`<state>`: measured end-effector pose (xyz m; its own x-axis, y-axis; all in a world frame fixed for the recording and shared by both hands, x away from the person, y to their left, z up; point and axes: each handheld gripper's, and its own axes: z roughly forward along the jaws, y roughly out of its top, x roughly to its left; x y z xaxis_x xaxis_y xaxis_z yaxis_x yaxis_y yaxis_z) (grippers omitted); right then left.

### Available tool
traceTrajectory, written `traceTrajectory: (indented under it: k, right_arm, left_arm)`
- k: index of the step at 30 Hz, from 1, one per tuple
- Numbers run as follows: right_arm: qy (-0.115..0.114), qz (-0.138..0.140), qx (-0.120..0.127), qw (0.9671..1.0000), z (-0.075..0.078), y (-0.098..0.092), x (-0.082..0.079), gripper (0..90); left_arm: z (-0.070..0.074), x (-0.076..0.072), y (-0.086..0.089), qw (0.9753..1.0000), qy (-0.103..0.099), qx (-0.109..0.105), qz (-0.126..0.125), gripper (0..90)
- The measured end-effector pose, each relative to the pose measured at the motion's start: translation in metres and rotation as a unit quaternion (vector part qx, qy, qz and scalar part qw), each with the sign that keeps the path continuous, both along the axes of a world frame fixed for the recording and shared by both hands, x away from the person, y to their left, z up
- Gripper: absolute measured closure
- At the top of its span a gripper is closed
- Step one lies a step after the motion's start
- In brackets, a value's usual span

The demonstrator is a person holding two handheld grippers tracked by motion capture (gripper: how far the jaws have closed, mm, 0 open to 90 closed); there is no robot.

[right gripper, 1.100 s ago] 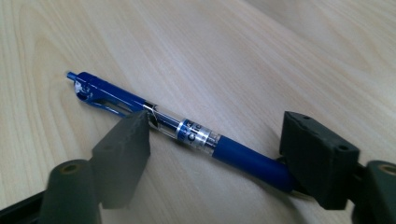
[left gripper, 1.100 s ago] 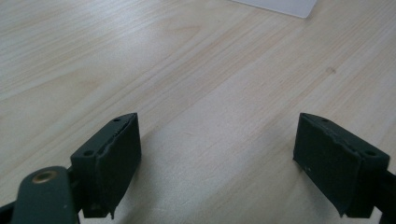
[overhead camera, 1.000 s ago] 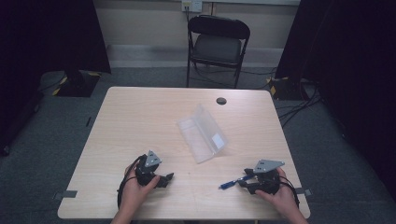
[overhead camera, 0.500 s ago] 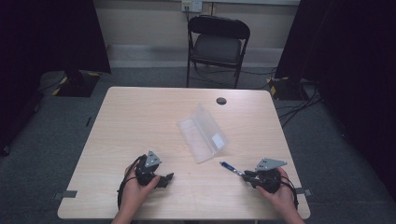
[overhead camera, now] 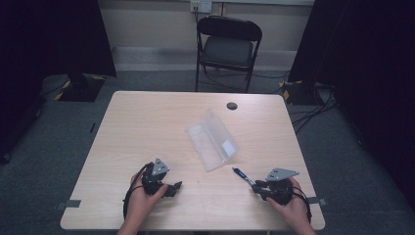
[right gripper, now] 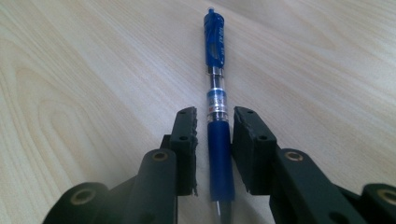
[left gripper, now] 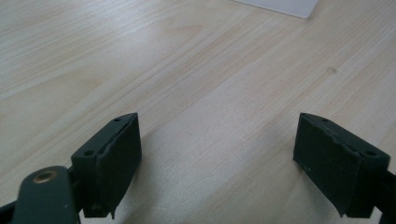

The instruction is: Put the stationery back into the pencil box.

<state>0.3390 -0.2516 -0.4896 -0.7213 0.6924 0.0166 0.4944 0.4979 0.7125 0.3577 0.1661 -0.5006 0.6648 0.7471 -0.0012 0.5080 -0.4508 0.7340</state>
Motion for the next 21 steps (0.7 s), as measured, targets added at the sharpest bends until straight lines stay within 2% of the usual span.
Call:
traceTrajectory:
  k: [5, 8, 10, 11, 13, 16, 21]
  right_arm:
    - [0.003, -0.004, 0.013, 0.9999, -0.0015, -0.0024, 0.0001, 71.5]
    - [0.013, -0.018, 0.014, 0.9996, -0.0001, -0.0017, -0.0003, 71.1]
    - [0.014, -0.026, 0.002, 0.9996, 0.0016, 0.0005, -0.0017, 70.4]
    - [0.006, -0.024, -0.011, 0.9996, 0.0019, 0.0024, -0.0031, 70.3]
    - [0.005, -0.028, -0.017, 0.9995, 0.0024, 0.0043, -0.0042, 69.6]
    - [0.012, -0.025, -0.014, 0.9995, 0.0029, 0.0044, -0.0041, 65.0]
    - [0.015, -0.019, -0.018, 0.9996, 0.0036, 0.0002, -0.0046, 69.4]
  left_arm:
    - [0.0000, -0.0002, -0.0002, 1.0000, 0.000, 0.000, 0.001, 15.0]
    - [0.0000, -0.0004, -0.0003, 1.0000, -0.001, 0.000, 0.003, 15.0]
    - [0.0000, -0.0005, -0.0004, 1.0000, -0.001, 0.000, 0.003, 15.0]
    - [0.0000, -0.0005, -0.0004, 1.0000, -0.001, 0.001, 0.003, 15.0]
    - [0.0000, -0.0005, -0.0004, 1.0000, -0.001, 0.000, 0.003, 15.0]
    - [0.0000, -0.0004, -0.0003, 1.0000, -0.001, 0.001, 0.003, 15.0]
    - [0.0000, -0.0005, -0.0003, 1.0000, -0.001, 0.001, 0.003, 15.0]
